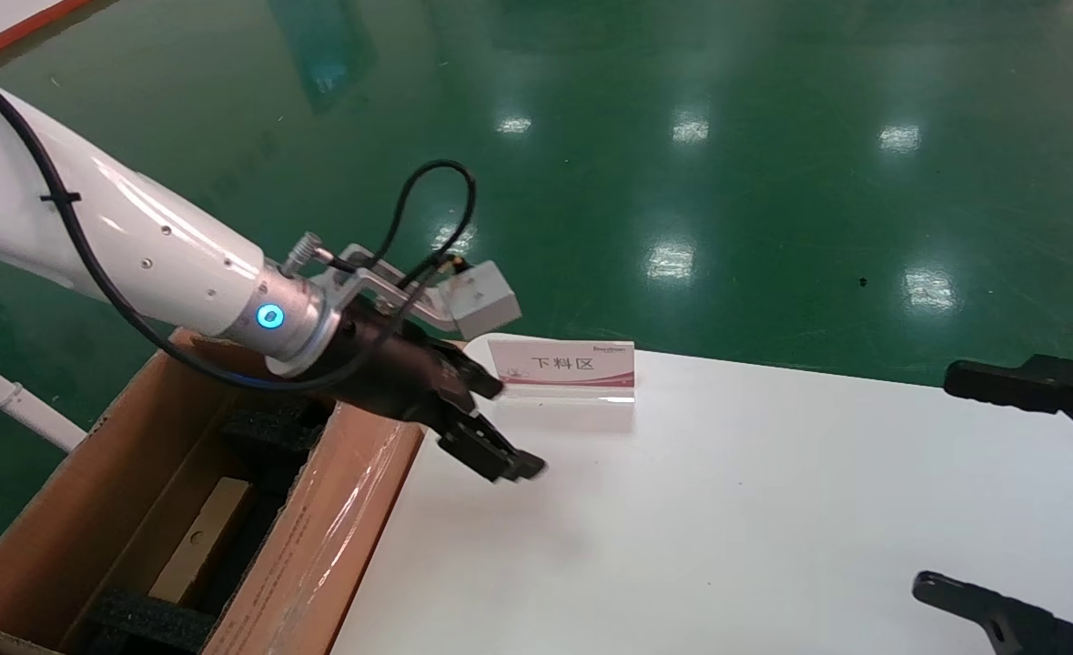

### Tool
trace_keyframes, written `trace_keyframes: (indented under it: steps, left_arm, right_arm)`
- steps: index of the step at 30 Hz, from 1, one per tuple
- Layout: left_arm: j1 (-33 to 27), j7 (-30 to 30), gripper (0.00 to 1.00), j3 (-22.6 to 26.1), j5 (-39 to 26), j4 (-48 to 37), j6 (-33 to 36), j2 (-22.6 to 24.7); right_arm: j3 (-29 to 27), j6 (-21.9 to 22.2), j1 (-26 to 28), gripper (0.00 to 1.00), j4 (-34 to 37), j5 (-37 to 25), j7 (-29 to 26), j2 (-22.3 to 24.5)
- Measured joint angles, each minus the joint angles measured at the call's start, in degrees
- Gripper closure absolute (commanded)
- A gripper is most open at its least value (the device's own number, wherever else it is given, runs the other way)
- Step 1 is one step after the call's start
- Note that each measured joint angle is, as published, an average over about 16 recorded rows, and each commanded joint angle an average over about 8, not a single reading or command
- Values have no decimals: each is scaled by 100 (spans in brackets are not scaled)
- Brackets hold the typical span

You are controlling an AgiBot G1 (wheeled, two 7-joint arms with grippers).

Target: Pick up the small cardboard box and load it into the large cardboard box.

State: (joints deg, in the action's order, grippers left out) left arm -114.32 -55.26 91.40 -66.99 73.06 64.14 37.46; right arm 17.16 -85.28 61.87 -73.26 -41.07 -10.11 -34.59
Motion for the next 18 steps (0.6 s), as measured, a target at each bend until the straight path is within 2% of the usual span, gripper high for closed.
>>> trace_keyframes:
  steps: [18]
  left_arm:
    - [2606,2199,0,-3724,1241,26,1065,-121]
  right_arm:
    - [-38,-14,-10,0,-10,-26,-21,-14]
